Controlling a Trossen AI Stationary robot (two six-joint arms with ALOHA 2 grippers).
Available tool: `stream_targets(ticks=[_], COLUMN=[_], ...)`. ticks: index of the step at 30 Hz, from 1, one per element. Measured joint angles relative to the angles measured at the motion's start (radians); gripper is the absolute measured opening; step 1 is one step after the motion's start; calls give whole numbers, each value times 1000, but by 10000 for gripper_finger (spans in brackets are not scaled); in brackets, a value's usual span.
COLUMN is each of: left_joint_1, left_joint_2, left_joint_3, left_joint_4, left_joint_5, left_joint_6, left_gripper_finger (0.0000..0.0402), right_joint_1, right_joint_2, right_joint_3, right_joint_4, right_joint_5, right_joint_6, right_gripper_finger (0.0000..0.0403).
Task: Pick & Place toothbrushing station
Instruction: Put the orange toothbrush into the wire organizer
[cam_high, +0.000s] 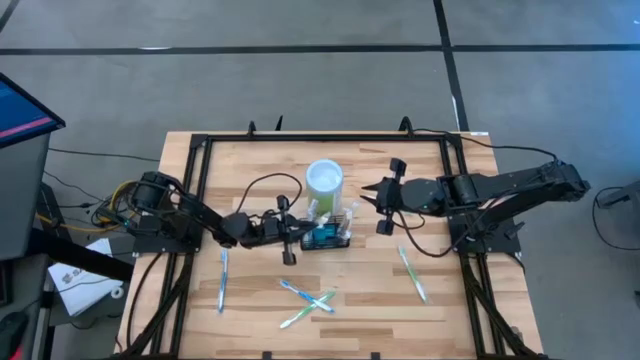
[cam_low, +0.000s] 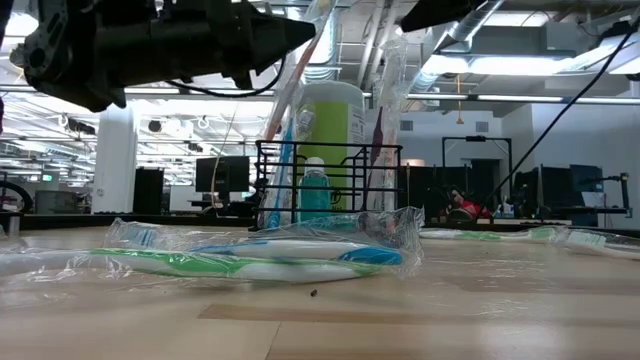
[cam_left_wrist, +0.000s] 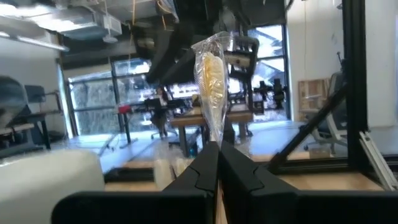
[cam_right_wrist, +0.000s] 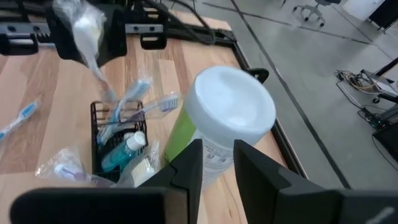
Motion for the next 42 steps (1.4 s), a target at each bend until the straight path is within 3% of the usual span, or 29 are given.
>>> stream_targets(ticks=[14,42], left_joint_1=[-5,17], left_joint_2=[108,97], left_joint_3=[24,25], left_joint_4=[-4,-70], left_joint_5=[0,6], left_joint_6=[-47,-86], left_gripper_finger=[0,17], right_joint_1=[0,0], right_joint_2=[48,47], right_joint_3=[0,0], right_joint_4=[14,19], right_joint_5=[1,3], right_joint_6=[-42,-42], right_gripper_finger=[82,82])
